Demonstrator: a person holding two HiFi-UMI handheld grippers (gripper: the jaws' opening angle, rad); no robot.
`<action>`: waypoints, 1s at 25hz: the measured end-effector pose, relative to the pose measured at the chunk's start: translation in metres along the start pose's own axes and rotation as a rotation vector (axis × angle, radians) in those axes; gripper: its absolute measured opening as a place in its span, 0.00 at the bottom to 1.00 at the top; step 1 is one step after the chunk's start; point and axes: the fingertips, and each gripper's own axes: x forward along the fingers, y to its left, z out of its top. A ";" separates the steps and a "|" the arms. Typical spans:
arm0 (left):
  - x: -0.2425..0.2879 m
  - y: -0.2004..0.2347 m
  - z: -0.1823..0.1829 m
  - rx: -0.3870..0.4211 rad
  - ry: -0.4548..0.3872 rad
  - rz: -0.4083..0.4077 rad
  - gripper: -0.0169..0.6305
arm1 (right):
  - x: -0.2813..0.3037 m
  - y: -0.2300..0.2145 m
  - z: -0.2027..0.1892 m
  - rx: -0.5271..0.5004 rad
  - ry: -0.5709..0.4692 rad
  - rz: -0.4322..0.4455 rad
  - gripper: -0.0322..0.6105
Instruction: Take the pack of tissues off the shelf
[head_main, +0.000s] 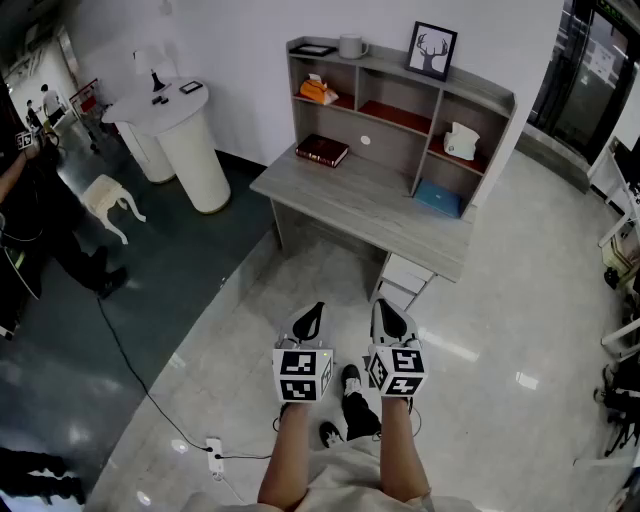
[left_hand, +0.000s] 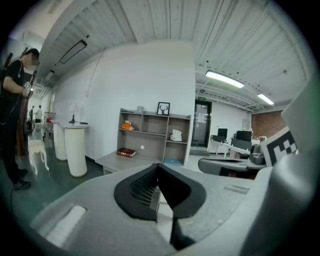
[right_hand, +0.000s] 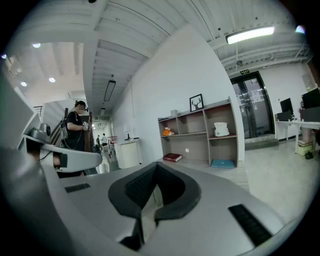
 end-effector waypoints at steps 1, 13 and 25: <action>0.008 0.002 0.005 0.004 -0.010 0.000 0.04 | 0.010 -0.004 0.005 -0.008 -0.011 0.006 0.07; 0.095 0.052 0.059 0.007 -0.049 0.019 0.04 | 0.121 -0.022 0.048 -0.004 -0.002 0.169 0.07; 0.196 0.068 0.089 -0.054 -0.055 0.001 0.04 | 0.230 -0.054 0.078 0.009 0.011 0.312 0.07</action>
